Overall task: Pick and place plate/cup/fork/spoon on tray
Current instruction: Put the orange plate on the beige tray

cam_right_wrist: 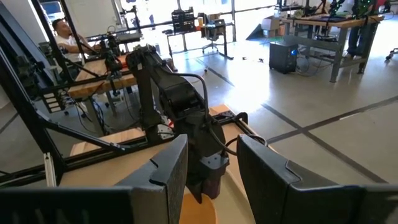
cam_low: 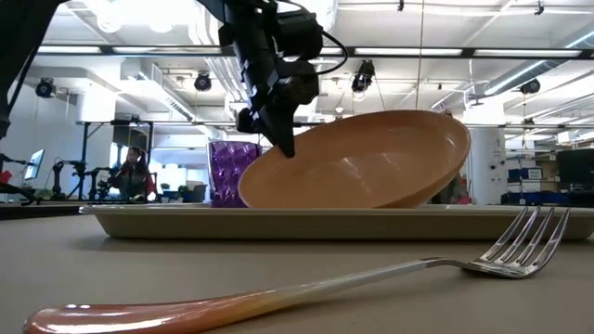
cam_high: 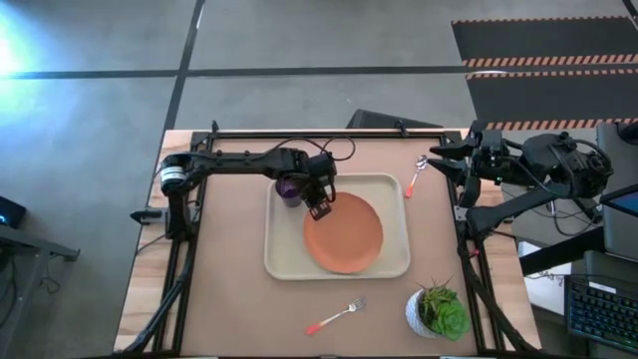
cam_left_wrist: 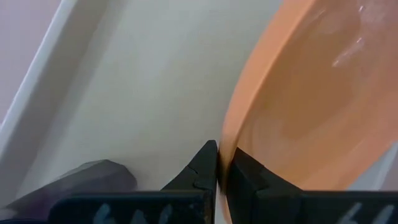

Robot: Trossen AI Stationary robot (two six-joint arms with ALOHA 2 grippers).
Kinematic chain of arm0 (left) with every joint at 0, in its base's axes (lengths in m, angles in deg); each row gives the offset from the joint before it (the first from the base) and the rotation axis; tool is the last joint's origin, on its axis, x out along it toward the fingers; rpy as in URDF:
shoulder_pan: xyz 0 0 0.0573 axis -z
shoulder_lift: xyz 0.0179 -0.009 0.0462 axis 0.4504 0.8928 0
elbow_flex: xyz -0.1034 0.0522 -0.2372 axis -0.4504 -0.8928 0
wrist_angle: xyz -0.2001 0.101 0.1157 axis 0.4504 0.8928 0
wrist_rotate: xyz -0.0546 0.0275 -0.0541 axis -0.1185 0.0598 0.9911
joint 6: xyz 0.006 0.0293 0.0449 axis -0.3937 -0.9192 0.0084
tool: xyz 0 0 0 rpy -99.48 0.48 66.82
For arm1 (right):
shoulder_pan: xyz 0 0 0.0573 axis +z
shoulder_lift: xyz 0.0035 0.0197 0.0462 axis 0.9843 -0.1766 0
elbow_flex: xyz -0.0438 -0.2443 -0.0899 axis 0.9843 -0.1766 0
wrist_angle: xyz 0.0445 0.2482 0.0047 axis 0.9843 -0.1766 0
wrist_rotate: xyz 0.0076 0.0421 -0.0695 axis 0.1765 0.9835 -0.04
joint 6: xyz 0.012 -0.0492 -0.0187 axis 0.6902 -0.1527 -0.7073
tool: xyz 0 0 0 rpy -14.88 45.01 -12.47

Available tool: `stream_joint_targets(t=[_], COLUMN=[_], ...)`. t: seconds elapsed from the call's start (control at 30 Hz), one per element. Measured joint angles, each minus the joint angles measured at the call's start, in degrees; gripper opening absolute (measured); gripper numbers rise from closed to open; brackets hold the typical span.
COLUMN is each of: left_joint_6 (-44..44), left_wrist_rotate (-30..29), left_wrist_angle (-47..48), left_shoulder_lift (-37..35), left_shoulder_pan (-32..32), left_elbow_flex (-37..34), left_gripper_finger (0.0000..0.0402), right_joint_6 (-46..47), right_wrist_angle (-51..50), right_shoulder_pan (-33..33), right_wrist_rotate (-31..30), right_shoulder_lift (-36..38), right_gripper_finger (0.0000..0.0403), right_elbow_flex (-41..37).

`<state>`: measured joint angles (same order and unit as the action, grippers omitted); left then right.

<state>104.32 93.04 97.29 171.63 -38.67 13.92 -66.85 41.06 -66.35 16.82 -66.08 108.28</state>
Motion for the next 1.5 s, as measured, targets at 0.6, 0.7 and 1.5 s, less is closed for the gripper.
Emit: stream_joint_targets(t=[0.6,0.7,1.5], left_joint_6=[-0.04,0.21,0.02], left_wrist_rotate=[-2.97,-2.91,-24.61], left_wrist_angle=[-0.81,-0.94,1.3], left_shoulder_lift=[-0.27,-0.9,-30.72], left_shoulder_pan=[-0.13,-0.08,11.96], left_elbow_flex=[2.27,5.2,6.24], left_gripper_finger=[0.0119,0.012,0.012], right_joint_6=[-0.25,-0.83,43.36], right_wrist_angle=[-0.29,-1.65,-21.51], right_shoulder_pan=[0.0,0.0,-1.11], right_wrist_rotate=[0.0,-1.06,0.28], right_shoulder_lift=[0.0,-0.01,-18.38], right_gripper_finger=[0.013,0.0126,0.0008], right_elbow_flex=[0.0,0.0,-15.52])
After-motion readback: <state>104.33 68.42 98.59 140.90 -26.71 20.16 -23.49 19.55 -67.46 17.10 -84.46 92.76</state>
